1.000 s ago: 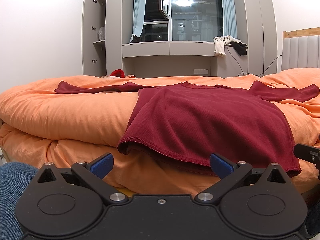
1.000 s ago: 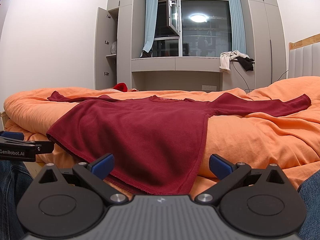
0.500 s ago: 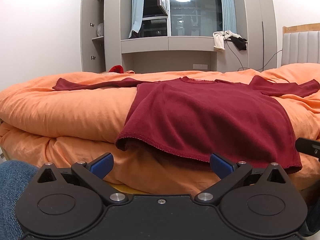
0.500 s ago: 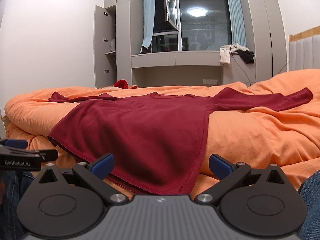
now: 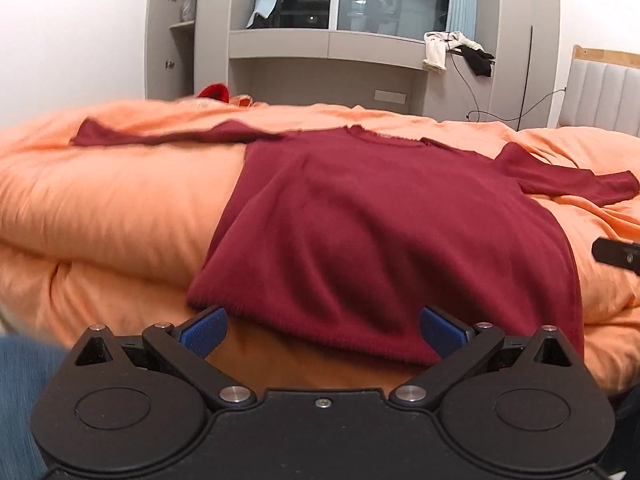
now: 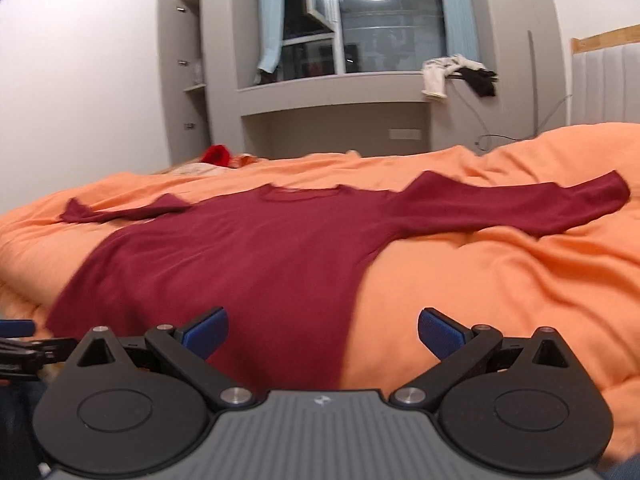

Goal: Fold small clothes
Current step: 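Move the right gripper to the sleeve cuff and close on it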

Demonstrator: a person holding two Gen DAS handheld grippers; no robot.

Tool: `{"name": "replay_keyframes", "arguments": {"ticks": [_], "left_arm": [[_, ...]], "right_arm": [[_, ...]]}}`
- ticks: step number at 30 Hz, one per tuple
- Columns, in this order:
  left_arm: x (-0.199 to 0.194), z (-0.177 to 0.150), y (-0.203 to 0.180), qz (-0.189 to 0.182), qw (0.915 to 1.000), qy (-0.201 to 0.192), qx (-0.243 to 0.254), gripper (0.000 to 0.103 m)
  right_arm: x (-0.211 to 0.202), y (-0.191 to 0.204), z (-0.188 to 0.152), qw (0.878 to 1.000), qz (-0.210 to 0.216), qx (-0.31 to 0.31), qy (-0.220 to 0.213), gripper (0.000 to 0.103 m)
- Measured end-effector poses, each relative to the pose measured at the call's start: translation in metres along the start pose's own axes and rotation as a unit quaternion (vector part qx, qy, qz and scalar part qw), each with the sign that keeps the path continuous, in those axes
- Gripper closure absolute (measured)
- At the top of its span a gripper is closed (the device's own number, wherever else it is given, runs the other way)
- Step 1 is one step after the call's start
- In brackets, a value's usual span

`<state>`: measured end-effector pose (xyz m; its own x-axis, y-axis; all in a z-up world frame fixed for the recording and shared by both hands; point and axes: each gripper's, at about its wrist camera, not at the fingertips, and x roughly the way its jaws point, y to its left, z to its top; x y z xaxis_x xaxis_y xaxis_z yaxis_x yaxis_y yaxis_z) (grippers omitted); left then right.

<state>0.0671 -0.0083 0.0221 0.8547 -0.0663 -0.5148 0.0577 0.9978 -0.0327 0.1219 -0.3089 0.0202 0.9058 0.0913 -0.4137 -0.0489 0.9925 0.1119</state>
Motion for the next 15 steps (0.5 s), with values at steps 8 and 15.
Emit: {"name": "replay_keyframes", "arguments": {"ticks": [8,15], "left_arm": [[0.04,0.065,-0.022,-0.004,0.9994,-0.028,0.022,0.001],[0.116,0.121,-0.052,0.006,0.9976,-0.022,0.065,0.001]], "right_arm": [[0.047,-0.067,0.06,0.994,-0.08,0.065,-0.037,0.0],[0.094,-0.154,0.113,0.968,-0.171,0.167,-0.081,0.0]]}}
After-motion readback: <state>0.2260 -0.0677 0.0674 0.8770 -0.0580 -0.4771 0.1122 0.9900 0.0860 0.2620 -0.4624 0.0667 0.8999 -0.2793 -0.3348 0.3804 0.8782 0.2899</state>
